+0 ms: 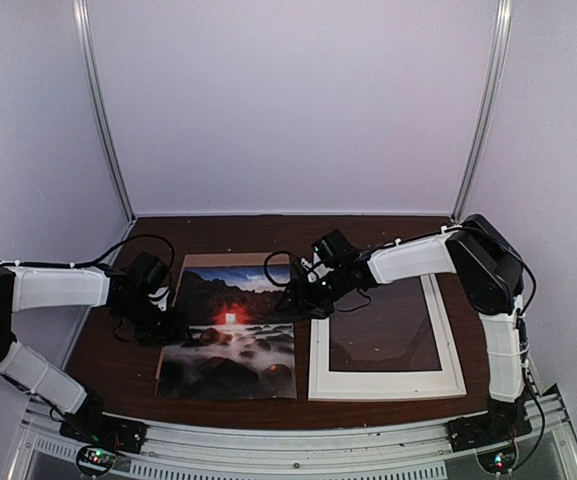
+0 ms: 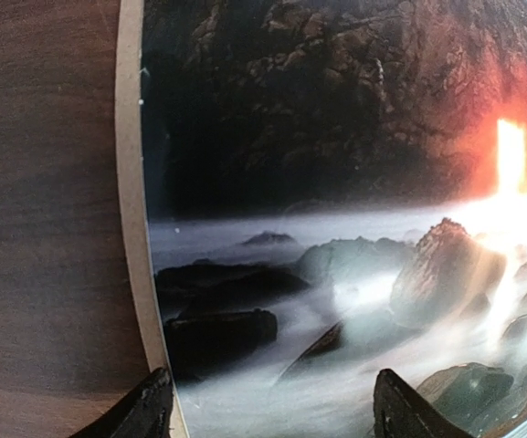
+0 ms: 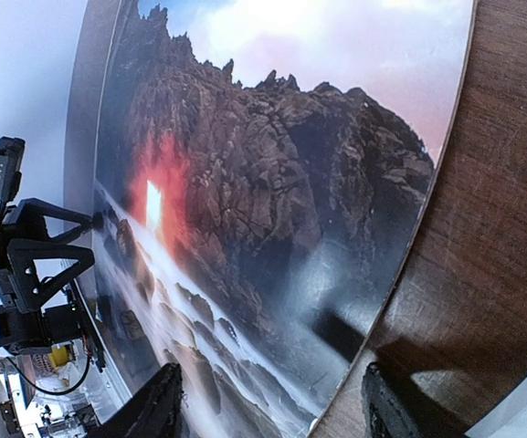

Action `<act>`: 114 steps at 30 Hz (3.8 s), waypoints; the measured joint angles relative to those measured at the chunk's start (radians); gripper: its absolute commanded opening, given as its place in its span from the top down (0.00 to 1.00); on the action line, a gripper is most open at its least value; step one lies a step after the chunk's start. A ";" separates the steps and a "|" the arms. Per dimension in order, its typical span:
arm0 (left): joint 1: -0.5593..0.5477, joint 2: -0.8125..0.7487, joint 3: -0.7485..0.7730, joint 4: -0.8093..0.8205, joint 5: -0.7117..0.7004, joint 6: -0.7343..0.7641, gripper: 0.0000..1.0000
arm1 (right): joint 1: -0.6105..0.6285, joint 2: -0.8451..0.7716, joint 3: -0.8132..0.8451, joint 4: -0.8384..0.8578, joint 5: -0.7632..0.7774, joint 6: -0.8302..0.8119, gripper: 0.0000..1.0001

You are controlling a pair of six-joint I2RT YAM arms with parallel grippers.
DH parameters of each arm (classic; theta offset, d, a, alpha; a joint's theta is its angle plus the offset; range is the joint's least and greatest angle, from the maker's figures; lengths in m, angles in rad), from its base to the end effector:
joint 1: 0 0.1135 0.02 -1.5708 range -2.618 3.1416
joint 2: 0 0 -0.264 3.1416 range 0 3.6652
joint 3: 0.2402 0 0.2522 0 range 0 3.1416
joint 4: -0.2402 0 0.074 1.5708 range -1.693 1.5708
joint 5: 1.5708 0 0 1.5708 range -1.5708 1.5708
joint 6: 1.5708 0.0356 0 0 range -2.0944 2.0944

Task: Put the photo into the frame
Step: Move the photo to the center of the board, then pick up the photo from the backboard, then pass from the right arm to the left

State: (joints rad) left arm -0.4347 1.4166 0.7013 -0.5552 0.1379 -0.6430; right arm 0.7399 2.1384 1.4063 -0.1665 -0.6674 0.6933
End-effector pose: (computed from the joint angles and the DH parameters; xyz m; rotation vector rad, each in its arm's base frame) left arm 0.2120 -0.1038 0.1546 -0.2739 2.9149 -0.4008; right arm 0.3158 0.3181 0.1372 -0.3965 2.7382 1.3483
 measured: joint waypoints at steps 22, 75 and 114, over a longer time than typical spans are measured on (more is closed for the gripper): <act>0.003 -0.036 -0.053 0.066 0.004 -0.002 0.29 | 0.001 -0.016 -0.087 0.147 -0.035 0.138 0.44; -0.182 -0.138 0.153 -0.023 -0.161 0.006 0.02 | -0.001 -0.101 -0.031 0.136 -0.106 0.207 1.00; -0.632 0.383 0.591 0.073 -0.482 0.147 0.36 | 0.000 -0.216 -0.122 0.232 0.123 0.410 1.00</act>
State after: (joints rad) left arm -1.0664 1.7996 1.2926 -0.4824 -0.3439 -0.4957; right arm 0.7399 1.9228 1.2842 0.0654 -0.5446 1.1038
